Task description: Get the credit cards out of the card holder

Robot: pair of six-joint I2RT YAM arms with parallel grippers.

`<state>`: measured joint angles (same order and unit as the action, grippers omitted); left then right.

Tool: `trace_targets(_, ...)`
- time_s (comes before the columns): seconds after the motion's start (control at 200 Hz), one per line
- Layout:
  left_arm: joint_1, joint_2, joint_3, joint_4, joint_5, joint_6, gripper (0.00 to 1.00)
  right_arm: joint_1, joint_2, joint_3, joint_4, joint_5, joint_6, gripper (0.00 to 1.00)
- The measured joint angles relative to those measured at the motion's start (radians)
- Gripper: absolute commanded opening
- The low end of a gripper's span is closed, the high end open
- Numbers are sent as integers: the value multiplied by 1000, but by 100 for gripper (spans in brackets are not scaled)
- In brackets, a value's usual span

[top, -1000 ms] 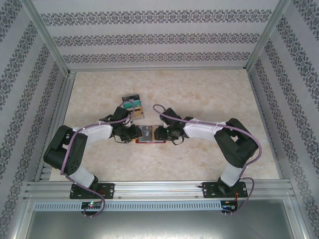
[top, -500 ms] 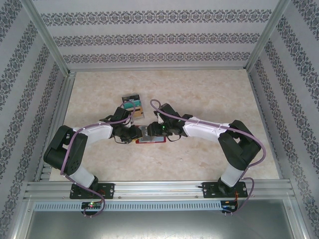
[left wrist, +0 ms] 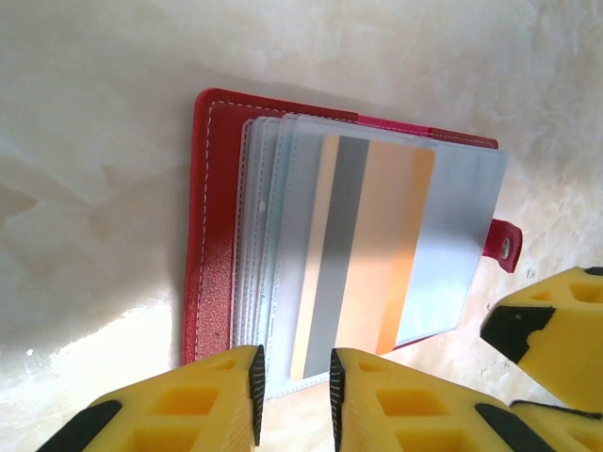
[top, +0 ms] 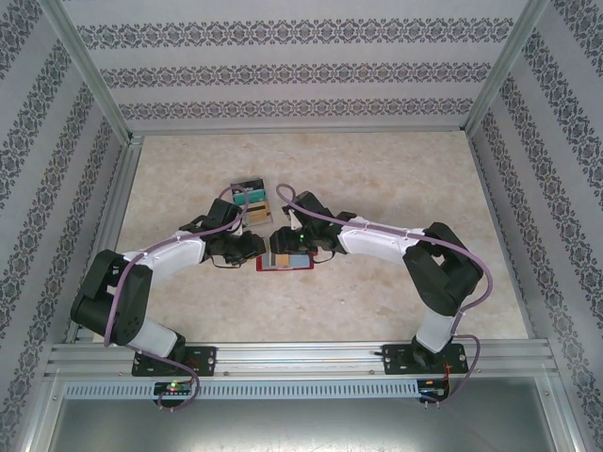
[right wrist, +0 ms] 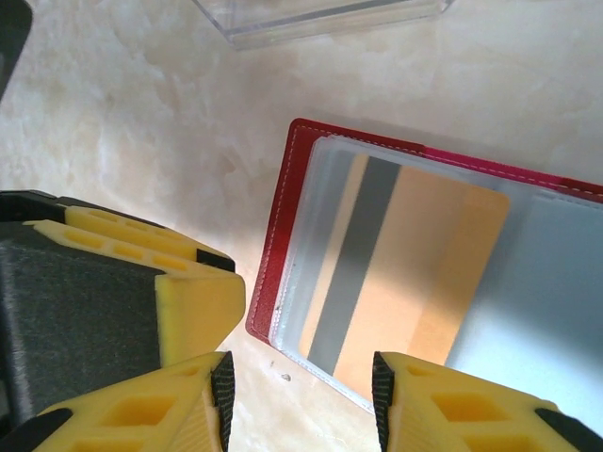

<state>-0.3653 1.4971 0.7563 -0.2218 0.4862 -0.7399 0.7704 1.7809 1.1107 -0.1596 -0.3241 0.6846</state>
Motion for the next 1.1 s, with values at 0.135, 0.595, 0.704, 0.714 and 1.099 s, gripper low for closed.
trace_targets(0.135,0,2,2,0,6,0,27,0,4,0,0,2,0,43)
trace_targets(0.595,0,76,37,14,49,3,12,-42,54,-22,18,-1,47,35)
trace_targets(0.704,0,100,40,22,57,3,11,-53,64,-34,31,-9,58,34)
trace_targets(0.714,0,102,40,22,57,3,11,-55,65,-35,33,-11,60,34)
trace_targets(1.099,-2,142,41,27,60,3,10,-75,118,-43,111,-90,106,28)
